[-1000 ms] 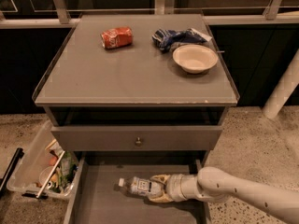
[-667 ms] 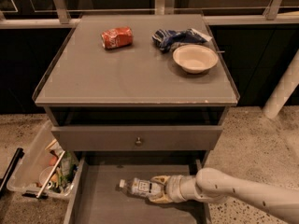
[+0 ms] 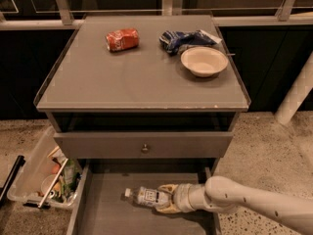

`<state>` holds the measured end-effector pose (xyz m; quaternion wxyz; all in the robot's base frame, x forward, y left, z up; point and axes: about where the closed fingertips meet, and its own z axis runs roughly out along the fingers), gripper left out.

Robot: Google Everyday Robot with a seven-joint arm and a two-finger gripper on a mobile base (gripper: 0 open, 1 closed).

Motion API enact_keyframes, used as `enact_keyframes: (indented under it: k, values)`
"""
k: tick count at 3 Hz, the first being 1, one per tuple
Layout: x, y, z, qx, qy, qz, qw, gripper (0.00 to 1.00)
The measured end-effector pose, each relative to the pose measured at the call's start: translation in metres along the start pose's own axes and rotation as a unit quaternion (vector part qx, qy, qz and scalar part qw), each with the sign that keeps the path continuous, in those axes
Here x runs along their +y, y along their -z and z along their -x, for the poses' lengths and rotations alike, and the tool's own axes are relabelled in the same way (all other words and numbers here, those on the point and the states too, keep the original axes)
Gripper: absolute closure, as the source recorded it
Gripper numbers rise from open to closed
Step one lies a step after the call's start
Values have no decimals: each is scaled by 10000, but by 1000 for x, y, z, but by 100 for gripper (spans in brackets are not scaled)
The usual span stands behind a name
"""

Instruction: Place blue plastic bottle into middle drawer

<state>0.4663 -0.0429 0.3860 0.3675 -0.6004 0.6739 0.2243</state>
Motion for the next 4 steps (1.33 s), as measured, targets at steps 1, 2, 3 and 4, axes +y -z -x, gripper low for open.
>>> enact_keyframes:
  k: [1,2,3,4]
  values:
    - [0,0,0,0,0,0,10000,36]
    - [0,0,0,0,0,1,10000,12]
    - [0,0,0,-3,0,5,10000,0]
    - [0,0,0,-3,0,5,10000,0]
